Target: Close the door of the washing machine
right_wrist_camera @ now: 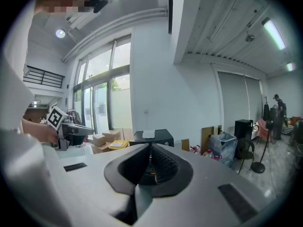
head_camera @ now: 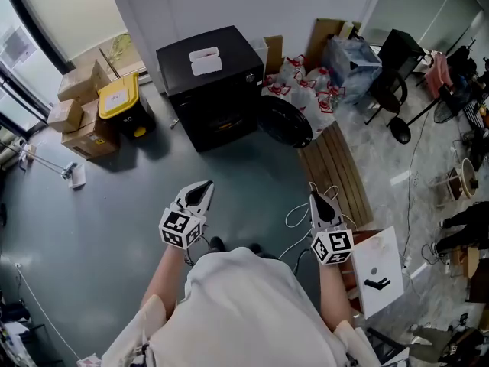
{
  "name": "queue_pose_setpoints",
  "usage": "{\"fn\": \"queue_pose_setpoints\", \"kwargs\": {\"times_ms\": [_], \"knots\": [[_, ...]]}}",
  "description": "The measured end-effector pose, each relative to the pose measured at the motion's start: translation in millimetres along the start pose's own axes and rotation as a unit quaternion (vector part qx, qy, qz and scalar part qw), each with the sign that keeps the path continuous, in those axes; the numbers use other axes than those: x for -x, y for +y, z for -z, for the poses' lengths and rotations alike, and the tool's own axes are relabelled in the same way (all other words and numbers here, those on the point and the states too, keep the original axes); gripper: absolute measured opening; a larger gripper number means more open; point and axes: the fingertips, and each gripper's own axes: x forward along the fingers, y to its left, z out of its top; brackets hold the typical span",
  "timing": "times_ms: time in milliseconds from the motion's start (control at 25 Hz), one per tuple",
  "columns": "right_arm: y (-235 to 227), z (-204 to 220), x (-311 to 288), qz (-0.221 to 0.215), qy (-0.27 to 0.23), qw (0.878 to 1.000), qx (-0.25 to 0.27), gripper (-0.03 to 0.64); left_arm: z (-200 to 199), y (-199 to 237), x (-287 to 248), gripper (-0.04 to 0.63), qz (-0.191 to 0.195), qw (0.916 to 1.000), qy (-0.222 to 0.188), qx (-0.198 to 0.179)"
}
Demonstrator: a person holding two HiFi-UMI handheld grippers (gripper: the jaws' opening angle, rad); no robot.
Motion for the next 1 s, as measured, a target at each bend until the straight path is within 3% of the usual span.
{"fn": "queue_pose_setpoints", "kwargs": {"times_ms": [400,560,1000], "knots": [[-24,16,8,-0.012,0.009,1.0,0.0,0.04,19,-23,-9,0.008,-0.016,0.9998,0.007,0.013],[-29,15,5,-0.011,0.015,1.0,-0.001,0.124,18,-24,-12,0.008,-0.02,0.9996,0.011,0.014],[-34,31,-10,-0.016,0.024,1.0,-0.008,0.137,31,-16,-22,0.008,-0.028,0.9992,0.025,0.01]]}}
